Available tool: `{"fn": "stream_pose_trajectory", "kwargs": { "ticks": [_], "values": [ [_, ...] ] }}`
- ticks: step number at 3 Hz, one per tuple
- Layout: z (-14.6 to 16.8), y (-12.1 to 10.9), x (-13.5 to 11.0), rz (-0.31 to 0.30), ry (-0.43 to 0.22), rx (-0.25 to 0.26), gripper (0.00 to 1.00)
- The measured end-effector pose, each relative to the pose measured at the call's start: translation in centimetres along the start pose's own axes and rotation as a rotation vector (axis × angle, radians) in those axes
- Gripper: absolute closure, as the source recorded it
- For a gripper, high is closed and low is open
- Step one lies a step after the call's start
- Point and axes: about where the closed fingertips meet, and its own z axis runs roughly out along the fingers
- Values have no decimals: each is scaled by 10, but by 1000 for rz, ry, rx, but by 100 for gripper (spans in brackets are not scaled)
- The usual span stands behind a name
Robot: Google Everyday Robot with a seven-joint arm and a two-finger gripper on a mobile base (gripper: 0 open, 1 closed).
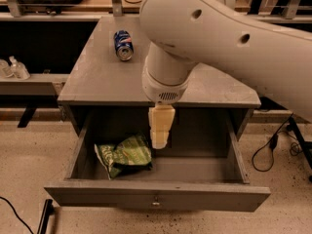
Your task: Pick green jalapeno chip bag from top drawer and place on counter
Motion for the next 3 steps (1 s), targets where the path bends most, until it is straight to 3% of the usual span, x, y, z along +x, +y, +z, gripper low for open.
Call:
{"fn": "stream_pose_trajectory", "kwargs": {
  "ticks": [1,2,3],
  "values": [
    [19,0,-8,-66,-48,-22,0],
    [74,12,-29,-184,-127,-92,0],
    [116,30,-35,-244,-176,-154,18]
  ]
}}
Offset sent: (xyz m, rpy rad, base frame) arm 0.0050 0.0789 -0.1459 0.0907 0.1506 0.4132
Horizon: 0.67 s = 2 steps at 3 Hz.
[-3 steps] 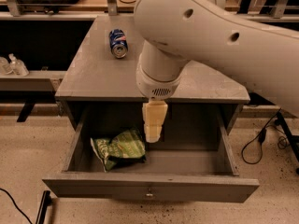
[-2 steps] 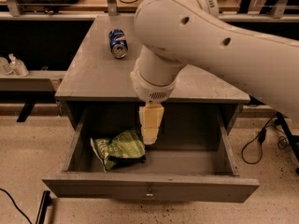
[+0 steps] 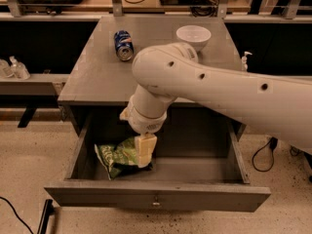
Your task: Pick green jalapeno chip bag from top drawer and place on counter
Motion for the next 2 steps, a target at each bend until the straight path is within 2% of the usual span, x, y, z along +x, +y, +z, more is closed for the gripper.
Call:
{"fn": "stream_pose_trajectory", "kwargs": {
  "ticks": [1,2],
  "values": [
    [18,2,5,-35,-24,-23,49],
    [34,-4,9,-45,-29,-43,59]
  ]
}}
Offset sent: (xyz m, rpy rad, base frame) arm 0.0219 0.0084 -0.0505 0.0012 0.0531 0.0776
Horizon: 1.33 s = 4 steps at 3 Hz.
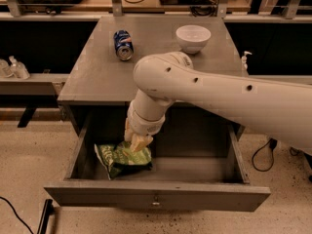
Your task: Pick green jalapeno chip bag from top drawer and place on counter
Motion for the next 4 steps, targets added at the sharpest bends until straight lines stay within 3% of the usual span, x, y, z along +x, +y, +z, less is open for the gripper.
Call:
{"fn": "stream_pose_trajectory", "kwargs": {
  "ticks": [3,4],
  "values": [
    [76,1,5,6,-35,-38,3],
    [102,-1,14,53,-34,-38,68]
  ]
}}
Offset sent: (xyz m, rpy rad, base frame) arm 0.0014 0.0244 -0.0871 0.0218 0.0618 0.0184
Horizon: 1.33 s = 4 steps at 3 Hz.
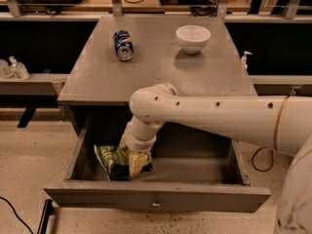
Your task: Pick green jalapeno chip bag from top drawer and place on counter
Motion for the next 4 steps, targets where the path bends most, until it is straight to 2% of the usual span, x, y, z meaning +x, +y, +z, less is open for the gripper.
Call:
{"fn": "stream_pose_trajectory", "kwargs": {
  "ticks": [1,2,3,4],
  "values": [
    [10,0,6,28,4,4,89],
    [-16,-5,5,54,-38,73,100],
    [-108,-1,13,91,-68,234,100],
    [-180,2,20,115,-96,318,100]
  ]
}}
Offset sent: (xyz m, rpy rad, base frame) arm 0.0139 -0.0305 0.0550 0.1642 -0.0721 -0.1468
